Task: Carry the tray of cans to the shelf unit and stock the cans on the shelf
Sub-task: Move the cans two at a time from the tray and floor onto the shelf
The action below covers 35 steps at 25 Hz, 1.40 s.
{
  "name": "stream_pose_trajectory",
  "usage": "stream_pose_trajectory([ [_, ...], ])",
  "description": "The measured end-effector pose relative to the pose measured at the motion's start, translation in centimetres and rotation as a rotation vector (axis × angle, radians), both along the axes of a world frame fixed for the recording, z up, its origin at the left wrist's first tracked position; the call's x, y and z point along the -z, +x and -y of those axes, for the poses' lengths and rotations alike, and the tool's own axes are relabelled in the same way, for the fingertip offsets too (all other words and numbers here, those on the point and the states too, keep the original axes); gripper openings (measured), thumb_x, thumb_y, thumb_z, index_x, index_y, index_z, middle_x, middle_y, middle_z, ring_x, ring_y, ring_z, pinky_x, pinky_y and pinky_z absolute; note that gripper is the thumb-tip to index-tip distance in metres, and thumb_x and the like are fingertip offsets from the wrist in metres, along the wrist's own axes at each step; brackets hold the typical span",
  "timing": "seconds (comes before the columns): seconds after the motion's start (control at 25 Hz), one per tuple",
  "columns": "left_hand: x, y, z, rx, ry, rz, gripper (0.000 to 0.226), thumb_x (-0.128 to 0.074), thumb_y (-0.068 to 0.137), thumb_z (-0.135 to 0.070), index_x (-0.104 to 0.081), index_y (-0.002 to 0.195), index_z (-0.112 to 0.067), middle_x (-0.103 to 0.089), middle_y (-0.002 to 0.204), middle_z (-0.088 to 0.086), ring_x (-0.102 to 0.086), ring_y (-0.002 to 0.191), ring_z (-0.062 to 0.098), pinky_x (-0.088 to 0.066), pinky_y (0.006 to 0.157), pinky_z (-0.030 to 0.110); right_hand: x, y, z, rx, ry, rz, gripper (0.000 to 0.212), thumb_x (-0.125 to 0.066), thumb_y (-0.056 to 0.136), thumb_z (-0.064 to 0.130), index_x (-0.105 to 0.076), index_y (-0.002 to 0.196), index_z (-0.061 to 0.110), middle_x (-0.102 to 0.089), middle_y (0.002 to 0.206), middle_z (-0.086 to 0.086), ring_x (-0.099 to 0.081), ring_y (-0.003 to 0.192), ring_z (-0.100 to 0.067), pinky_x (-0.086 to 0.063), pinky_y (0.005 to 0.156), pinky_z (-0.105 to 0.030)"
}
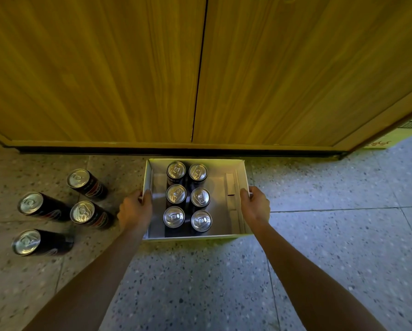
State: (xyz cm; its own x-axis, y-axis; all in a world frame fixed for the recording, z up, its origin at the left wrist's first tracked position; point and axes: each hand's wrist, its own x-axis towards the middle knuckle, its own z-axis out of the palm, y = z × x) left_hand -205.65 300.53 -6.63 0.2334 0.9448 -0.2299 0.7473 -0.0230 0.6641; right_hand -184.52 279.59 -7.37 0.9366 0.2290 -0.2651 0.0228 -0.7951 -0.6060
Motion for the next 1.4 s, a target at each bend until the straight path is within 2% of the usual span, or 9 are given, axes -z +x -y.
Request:
stream_pose_trajectory([
  [0.24,-0.5,-0.2,-0.9,0.063,-0.123,-0.027,0.033,-0.051,0.092,-0.045,-0.064,0.078,-0.018,-0.063,0.073,0.006,-0.06,0.076,0.031,-0.046,0.068,0.036,-0.5,-0.1,-0.2,0.007,0.026,-0.043,0.034,-0.05,0.101,0.034,-0.063,0.124,0.013,-0.072,0.114,-0.01,-0.059,0.083,-0.018,-0.048,0.074,-0.031],
  [0.36,-1.8,0.0,-1.0,0.063,-0.185,0.044,0.031,-0.052,0.094,-0.042,-0.07,0.096,-0.016,-0.068,0.082,0.008,-0.064,0.08,0.028,-0.047,0.067,0.033,-1.6,-0.8,-0.2,-0.005,0.035,-0.043,0.037,-0.052,0.099,0.037,-0.06,0.125,0.012,-0.069,0.119,-0.011,-0.064,0.094,-0.023,-0.055,0.081,-0.038],
  [0.48,-3.9,-0.1,-0.5,0.132,0.055,0.208,0.03,-0.056,0.094,-0.038,-0.067,0.104,-0.012,-0.071,0.089,0.007,-0.066,0.081,0.025,-0.052,0.069,0.037,-3.0,-2.5,-0.7,-0.069,0.055,0.227,0.049,-0.059,0.095,0.039,-0.052,0.134,0.012,-0.054,0.136,-0.008,-0.054,0.12,-0.025,-0.047,0.09,-0.033],
  [0.6,-6.2,0.2,0.1,0.24,0.305,0.356,0.021,-0.065,0.091,-0.027,-0.068,0.103,-0.009,-0.071,0.092,0.004,-0.066,0.082,0.02,-0.055,0.071,0.037,-4.5,-4.1,-1.7,-0.195,0.165,0.341,0.045,-0.059,0.095,0.045,-0.054,0.131,0.019,-0.055,0.133,0.001,-0.052,0.118,-0.017,-0.042,0.086,-0.027],
  [0.76,-6.8,1.0,1.9,0.502,0.042,0.367,0.032,-0.076,0.083,-0.025,-0.065,0.111,-0.013,-0.067,0.099,-0.003,-0.063,0.089,0.005,-0.052,0.074,0.024,-4.8,-5.5,-1.9,-0.291,0.17,0.352,0.051,-0.06,0.089,0.056,-0.057,0.129,0.023,-0.056,0.13,0.006,-0.055,0.112,-0.012,-0.049,0.086,-0.029],
  [0.88,-5.9,1.2,2.6,0.586,-0.096,0.323,0.043,-0.078,0.078,-0.019,-0.059,0.116,-0.015,-0.067,0.106,0.0,-0.064,0.098,0.013,-0.053,0.085,0.037,-4.5,-6.4,-2.9,-0.43,0.217,0.11,0.057,-0.063,0.083,0.06,-0.056,0.128,0.026,-0.057,0.127,0.007,-0.057,0.108,-0.01,-0.05,0.087,-0.031],
  [1.0,-5.1,1.7,2.3,0.593,-0.124,0.285,0.046,-0.079,0.072,-0.011,-0.058,0.113,-0.014,-0.068,0.104,0.002,-0.065,0.098,0.018,-0.054,0.085,0.041,-4.0,-7.0,-4.7,-0.538,0.176,-0.015,0.049,-0.073,0.078,0.05,-0.056,0.118,0.027,-0.058,0.117,0.004,-0.059,0.102,-0.012,-0.051,0.081,-0.031],
  [1.24,-3.5,3.3,2.3,0.482,-0.159,0.214,0.052,-0.082,0.063,-0.014,-0.058,0.109,-0.016,-0.068,0.1,0.001,-0.065,0.093,0.018,-0.054,0.078,0.035,-2.8,-6.7,-7.0,-0.493,0.041,-0.092,0.058,-0.078,0.071,0.028,-0.052,0.123,0.021,-0.058,0.121,-0.002,-0.063,0.106,-0.025,-0.056,0.085,-0.044],
  [1.4,-2.5,3.2,1.7,0.368,-0.212,0.305,0.042,-0.086,0.061,-0.019,-0.063,0.095,-0.025,-0.071,0.087,-0.006,-0.068,0.083,0.01,-0.053,0.068,0.025,-1.9,-6.5,-6.8,-0.394,0.152,-0.093,0.05,-0.083,0.066,0.032,-0.06,0.11,0.026,-0.067,0.105,0.006,-0.066,0.093,-0.014,-0.058,0.078,-0.039],
])
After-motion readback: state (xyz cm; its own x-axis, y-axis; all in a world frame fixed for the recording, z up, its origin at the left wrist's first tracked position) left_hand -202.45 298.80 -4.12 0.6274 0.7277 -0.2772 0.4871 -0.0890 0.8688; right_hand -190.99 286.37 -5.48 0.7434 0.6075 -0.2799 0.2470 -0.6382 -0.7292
